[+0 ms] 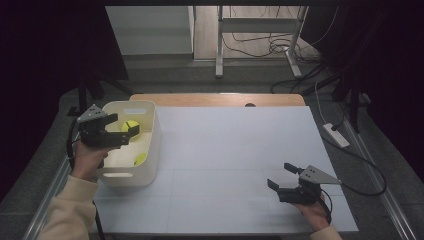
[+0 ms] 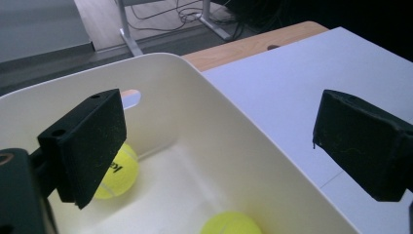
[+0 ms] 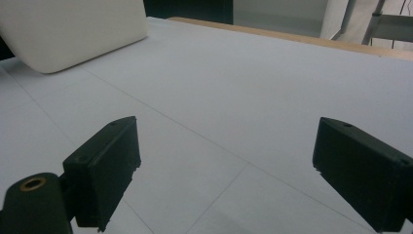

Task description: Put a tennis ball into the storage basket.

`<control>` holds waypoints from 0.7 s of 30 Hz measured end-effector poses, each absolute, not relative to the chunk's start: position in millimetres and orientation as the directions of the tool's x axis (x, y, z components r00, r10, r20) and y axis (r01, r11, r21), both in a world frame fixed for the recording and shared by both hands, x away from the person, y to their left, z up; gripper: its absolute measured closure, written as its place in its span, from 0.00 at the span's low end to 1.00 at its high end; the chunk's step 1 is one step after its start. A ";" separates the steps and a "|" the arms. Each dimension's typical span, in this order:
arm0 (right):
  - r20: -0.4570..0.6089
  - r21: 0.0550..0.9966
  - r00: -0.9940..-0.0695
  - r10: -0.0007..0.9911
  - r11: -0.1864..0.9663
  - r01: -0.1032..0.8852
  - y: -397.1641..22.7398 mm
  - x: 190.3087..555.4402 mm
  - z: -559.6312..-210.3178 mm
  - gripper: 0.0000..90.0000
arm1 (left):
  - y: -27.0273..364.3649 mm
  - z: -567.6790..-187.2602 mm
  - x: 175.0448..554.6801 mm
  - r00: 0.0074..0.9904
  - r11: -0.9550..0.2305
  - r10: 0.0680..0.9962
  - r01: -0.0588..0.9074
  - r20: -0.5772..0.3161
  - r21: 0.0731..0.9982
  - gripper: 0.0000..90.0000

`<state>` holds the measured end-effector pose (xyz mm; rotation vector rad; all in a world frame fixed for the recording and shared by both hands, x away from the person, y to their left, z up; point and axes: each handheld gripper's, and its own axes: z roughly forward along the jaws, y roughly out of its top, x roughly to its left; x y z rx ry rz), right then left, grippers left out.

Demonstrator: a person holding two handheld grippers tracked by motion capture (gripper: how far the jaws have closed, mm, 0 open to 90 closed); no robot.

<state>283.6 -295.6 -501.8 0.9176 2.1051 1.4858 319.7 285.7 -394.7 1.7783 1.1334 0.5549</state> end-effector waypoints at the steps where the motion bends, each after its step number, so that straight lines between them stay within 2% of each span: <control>1: 0.047 0.934 -0.703 0.709 0.219 0.283 -296.1 283.5 -501.5 0.11 | 284.6 -394.8 319.4 0.476 -0.147 0.873 0.455 -0.101 0.878 0.06; 21: 0.053 0.932 -0.698 0.714 0.215 0.291 -299.7 280.7 -501.1 0.11 | 245.7 -398.2 293.9 0.594 -0.168 0.799 0.373 -0.095 0.913 0.06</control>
